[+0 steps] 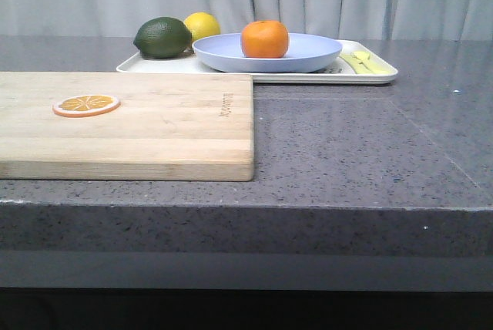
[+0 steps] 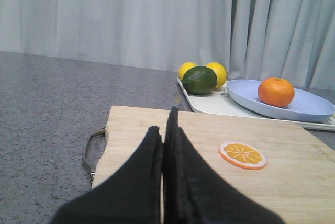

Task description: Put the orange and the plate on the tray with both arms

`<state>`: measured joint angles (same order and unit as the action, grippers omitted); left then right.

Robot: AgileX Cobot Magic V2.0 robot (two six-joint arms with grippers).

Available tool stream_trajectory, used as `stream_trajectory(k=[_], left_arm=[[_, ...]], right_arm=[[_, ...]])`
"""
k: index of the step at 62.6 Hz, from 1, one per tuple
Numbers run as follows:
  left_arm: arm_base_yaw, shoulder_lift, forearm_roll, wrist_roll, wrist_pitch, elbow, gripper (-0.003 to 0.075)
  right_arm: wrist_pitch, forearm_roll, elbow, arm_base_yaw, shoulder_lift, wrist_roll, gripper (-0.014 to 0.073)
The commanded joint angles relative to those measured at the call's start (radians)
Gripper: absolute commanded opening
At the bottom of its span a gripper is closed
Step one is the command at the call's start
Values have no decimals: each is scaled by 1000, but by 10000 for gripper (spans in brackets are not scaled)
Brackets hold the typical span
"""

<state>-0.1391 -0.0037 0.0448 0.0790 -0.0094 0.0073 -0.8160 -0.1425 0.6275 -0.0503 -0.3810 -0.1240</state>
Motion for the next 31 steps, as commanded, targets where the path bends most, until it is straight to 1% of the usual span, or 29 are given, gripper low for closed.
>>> stream_trajectory(k=[1, 31], left_arm=[[18, -20, 8, 2, -83, 26, -20], [25, -20, 8, 2, -78, 26, -20]], right_arm=[[68, 2, 23, -4, -6, -11, -118], [68, 2, 23, -4, -6, -11, -118]])
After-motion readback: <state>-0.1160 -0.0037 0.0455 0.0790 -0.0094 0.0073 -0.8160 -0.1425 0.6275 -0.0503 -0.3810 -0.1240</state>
